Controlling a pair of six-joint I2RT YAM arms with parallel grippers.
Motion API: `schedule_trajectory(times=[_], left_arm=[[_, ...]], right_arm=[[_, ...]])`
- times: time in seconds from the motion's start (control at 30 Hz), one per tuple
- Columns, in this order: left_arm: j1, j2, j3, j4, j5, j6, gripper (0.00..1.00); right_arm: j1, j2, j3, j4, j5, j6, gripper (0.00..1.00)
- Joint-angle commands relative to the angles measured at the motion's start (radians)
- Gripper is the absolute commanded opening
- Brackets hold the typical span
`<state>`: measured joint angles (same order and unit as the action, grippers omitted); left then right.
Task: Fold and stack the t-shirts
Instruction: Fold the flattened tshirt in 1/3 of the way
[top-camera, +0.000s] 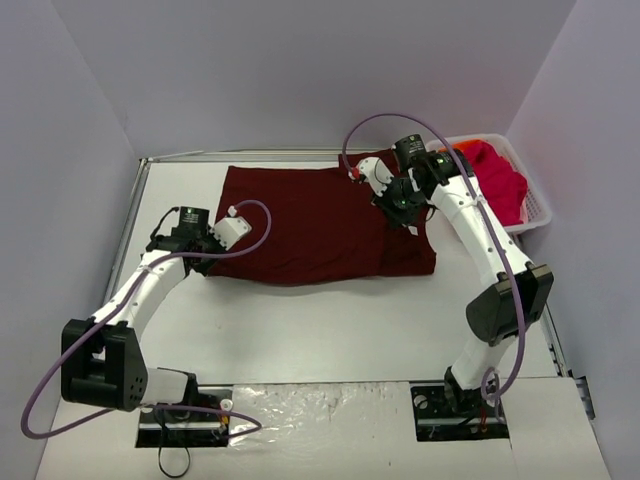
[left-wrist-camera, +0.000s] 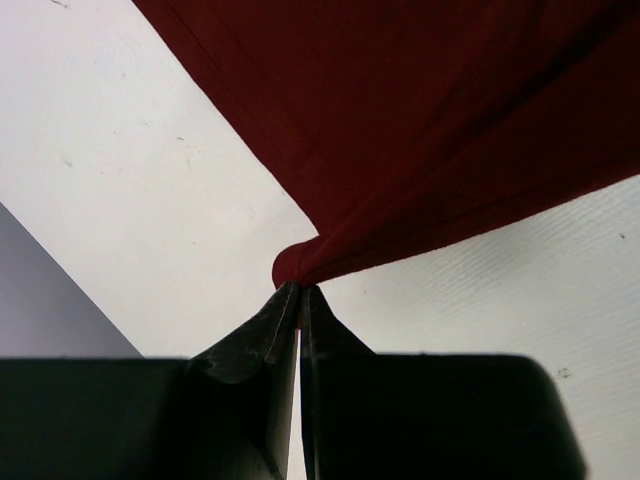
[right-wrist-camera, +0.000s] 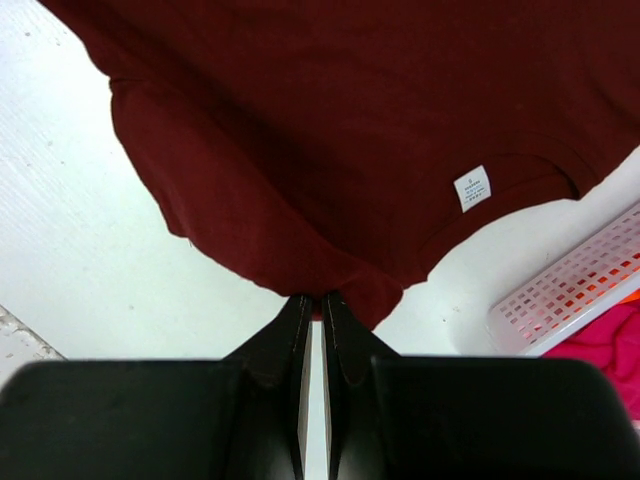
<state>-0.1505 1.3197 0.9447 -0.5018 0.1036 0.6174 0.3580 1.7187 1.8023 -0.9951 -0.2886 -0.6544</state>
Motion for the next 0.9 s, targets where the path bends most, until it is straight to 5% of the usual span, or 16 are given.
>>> schedule_trajectory(times=[0.0, 0.87], left_arm=[[-0.003, 0.025, 0.066, 0.028, -0.027, 0.002, 0.02], [0.000, 0.354, 0.230, 0.114, -0.041, 0.030, 0.03]], right_arm=[[-0.017, 0.051, 0.055, -0.019, 0.011, -0.019, 0.00], [-0.086, 0.470, 0.382, -0.016, -0.012, -0.030, 0.00]])
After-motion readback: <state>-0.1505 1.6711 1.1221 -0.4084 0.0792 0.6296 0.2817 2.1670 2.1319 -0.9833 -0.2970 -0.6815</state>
